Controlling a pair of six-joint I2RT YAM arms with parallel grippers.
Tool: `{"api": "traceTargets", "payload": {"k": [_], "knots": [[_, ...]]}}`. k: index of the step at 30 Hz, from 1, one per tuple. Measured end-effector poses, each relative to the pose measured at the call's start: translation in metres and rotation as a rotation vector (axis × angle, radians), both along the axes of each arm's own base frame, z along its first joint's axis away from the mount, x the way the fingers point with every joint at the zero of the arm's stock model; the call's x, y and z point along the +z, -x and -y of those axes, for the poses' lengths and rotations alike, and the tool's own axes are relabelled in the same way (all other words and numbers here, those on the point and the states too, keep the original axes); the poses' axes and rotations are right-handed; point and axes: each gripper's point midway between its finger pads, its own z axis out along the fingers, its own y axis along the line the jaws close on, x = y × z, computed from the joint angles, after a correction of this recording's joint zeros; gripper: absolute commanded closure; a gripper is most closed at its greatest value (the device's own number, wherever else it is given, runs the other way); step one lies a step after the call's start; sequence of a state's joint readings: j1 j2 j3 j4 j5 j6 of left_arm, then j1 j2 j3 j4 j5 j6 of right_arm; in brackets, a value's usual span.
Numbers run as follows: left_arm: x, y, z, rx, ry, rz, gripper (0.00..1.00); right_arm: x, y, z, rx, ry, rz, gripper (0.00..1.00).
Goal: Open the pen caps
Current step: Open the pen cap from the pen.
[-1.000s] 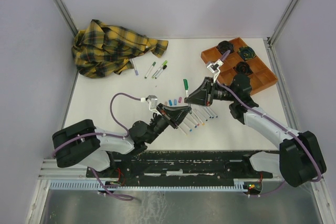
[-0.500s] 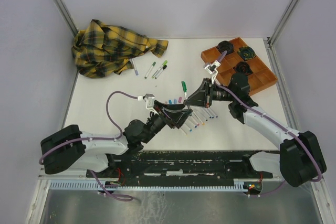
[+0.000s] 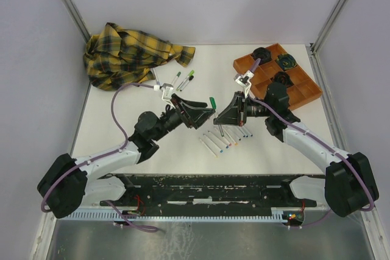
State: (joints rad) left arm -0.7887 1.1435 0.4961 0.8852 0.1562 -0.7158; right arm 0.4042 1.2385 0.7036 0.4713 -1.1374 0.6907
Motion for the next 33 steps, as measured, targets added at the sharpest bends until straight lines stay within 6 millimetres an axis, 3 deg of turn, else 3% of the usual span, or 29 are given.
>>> {"api": "traceTargets", "payload": {"k": [4,10,19,23,27,33], "knots": [[0.006,0.004,0.010,-0.102,-0.001,-0.001,0.38,0.001,0.003,0.000,0.023,0.005,0.005,1.00],[0.012,0.008,0.025,-0.211,0.008,-0.006,0.46,0.000,0.006,0.001,0.042,0.010,0.010,1.00],[0.017,0.003,0.022,-0.241,0.055,-0.022,0.60,0.000,0.009,0.000,0.060,0.017,0.006,1.00],[0.020,0.005,0.023,-0.261,0.067,-0.020,0.74,-0.001,0.011,-0.001,0.067,0.021,0.007,1.00],[0.022,0.005,0.022,-0.264,0.072,-0.016,0.96,0.001,0.011,-0.002,0.076,0.020,0.022,1.00],[0.026,0.001,0.020,-0.267,0.076,-0.012,0.97,0.004,0.010,-0.002,0.078,0.018,0.039,1.00]]}}
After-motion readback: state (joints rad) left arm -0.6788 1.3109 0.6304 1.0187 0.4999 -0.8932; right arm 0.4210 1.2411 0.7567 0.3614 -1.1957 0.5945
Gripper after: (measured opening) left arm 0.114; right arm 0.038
